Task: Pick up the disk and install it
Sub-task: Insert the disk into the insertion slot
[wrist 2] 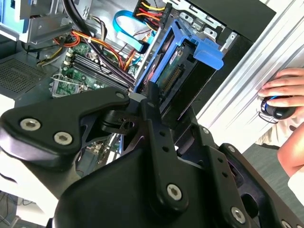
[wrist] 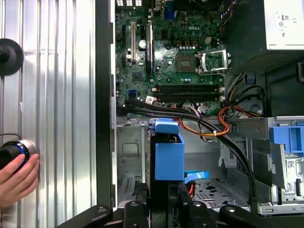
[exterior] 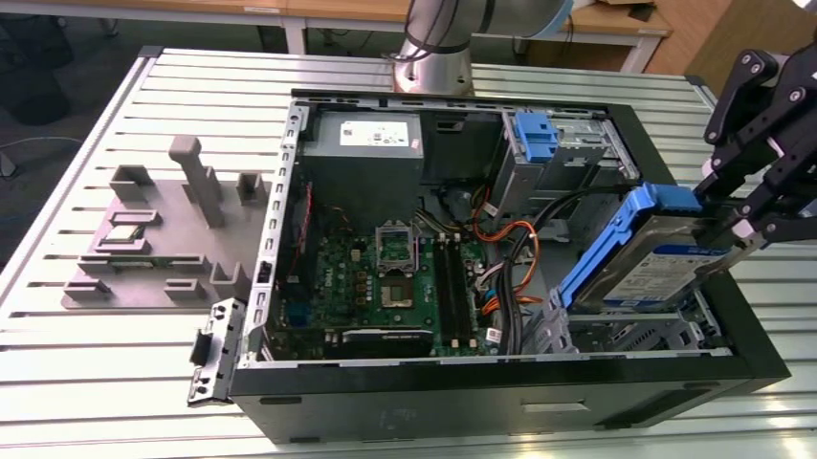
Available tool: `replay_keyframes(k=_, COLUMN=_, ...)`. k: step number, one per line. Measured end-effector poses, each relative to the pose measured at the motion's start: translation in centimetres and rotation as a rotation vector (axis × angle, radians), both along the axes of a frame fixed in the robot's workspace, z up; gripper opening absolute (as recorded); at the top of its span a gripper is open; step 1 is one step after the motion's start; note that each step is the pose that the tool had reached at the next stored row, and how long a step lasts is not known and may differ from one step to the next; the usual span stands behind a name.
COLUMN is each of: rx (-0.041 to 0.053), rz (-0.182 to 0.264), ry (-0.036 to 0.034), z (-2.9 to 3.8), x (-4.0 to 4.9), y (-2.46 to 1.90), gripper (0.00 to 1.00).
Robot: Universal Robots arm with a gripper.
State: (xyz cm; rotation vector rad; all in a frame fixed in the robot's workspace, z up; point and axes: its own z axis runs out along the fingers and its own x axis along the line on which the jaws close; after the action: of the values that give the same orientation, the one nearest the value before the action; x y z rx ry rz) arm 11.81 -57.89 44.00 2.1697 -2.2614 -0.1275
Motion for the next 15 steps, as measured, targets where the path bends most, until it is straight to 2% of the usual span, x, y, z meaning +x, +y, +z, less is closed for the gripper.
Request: replay_keyframes(k=15, rx=0.0000, rz=0.000, ry=0.0000, z=-2.71, x=0.00, y=-0.11, gripper=0.35)
